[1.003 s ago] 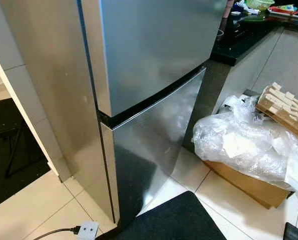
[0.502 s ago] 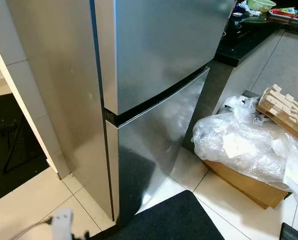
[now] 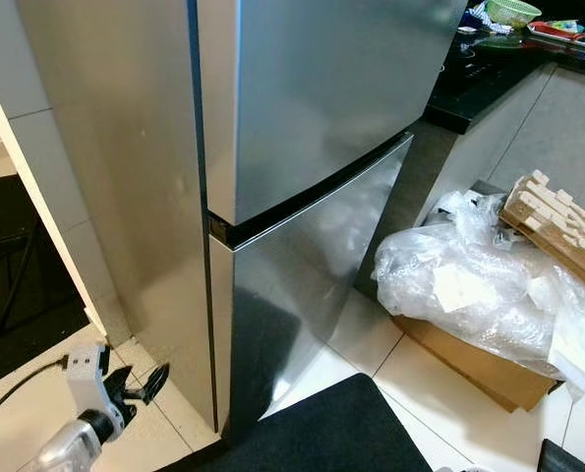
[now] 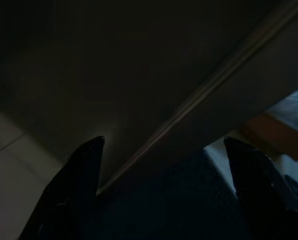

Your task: Restocking fridge

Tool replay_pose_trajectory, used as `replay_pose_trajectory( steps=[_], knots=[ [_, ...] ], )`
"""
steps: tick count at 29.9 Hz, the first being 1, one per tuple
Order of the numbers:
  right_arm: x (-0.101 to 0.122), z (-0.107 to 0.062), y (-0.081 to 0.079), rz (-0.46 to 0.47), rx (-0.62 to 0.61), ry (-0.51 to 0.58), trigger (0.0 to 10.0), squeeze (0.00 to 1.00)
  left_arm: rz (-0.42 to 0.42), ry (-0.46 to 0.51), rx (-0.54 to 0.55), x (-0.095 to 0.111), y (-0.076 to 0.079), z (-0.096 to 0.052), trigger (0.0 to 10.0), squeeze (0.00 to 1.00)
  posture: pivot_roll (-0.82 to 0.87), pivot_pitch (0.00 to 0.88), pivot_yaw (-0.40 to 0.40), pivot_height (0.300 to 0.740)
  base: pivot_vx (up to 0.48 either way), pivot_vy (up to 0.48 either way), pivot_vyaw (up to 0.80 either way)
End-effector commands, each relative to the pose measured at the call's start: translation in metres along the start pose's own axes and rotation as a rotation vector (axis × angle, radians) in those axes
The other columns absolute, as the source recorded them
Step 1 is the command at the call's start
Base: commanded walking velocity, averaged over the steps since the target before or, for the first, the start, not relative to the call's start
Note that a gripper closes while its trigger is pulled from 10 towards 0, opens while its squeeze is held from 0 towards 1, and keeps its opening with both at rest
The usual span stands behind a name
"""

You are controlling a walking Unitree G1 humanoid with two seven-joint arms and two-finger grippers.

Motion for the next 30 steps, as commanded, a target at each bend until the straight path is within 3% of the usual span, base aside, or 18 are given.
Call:
replay_pose_trajectory(
  steps=[1, 2, 3, 10, 17, 21, 25, 30],
  knots=[
    [0.000, 0.000, 0.003, -0.014, -0.008, -0.001, 10.0, 0.00, 0.041, 0.060, -0.094, 0.018, 0.002, 0.002, 10.0, 0.42, 0.12, 0.000, -0.103, 0.740, 0.000, 0.000, 0.00],
    [0.001, 0.000, 0.003, -0.016, -0.008, 0.000, 10.0, 0.00, 0.051, 0.090, -0.140, 0.025, 0.006, 0.004, 10.0, 0.42, 0.12, 0.000, -0.103, 0.740, 0.000, 0.000, 0.00],
    [0.001, 0.000, 0.003, -0.017, -0.008, 0.000, 10.0, 0.00, 0.064, 0.114, -0.194, 0.032, 0.012, 0.007, 10.0, 0.00, 0.13, 0.000, -0.103, 0.740, 0.000, 0.000, 0.00],
    [0.001, -0.001, 0.005, -0.018, -0.008, -0.002, 10.0, 0.00, 0.164, 0.211, -0.398, 0.065, 0.042, 0.018, 10.0, 0.00, 0.13, 0.000, -0.101, 0.740, 0.000, 0.000, 0.00],
    [0.002, 0.000, 0.003, -0.011, -0.003, 0.001, 10.0, 0.00, 0.305, 0.247, -0.352, 0.085, 0.048, 0.036, 10.0, 0.00, 0.12, 0.000, -0.090, 0.740, 0.000, 0.000, 0.00],
    [0.004, 0.000, 0.002, -0.008, -0.002, 0.004, 10.0, 0.00, 0.338, 0.254, -0.327, 0.090, 0.049, 0.042, 10.0, 0.00, 0.11, 0.000, -0.085, 0.740, 0.000, 0.000, 0.00],
    [0.005, 0.000, 0.000, 0.000, -0.001, 0.005, 10.0, 0.00, 0.370, 0.271, -0.352, 0.097, 0.065, 0.051, 10.0, 0.00, 0.11, 0.000, -0.082, 0.740, 0.000, 0.000, 0.00],
    [0.004, 0.000, -0.001, 0.002, 0.000, 0.002, 10.0, 0.00, 0.394, 0.275, -0.338, 0.101, 0.069, 0.059, 10.0, 0.00, 0.10, 0.000, -0.084, 0.740, 0.000, 0.000, 0.00]
  ],
)
Point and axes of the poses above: a point about 5 cm out from each wrist's last joint towards the gripper, its own z axis pointing out of the wrist towards the gripper, its own x axis along the axis of the wrist's last joint, y = z × x, the point moved 3 cm from there along z, pointing out of the wrist towards the gripper, and after that the axes turned 11 degrees about z, right-handed, at the moved point
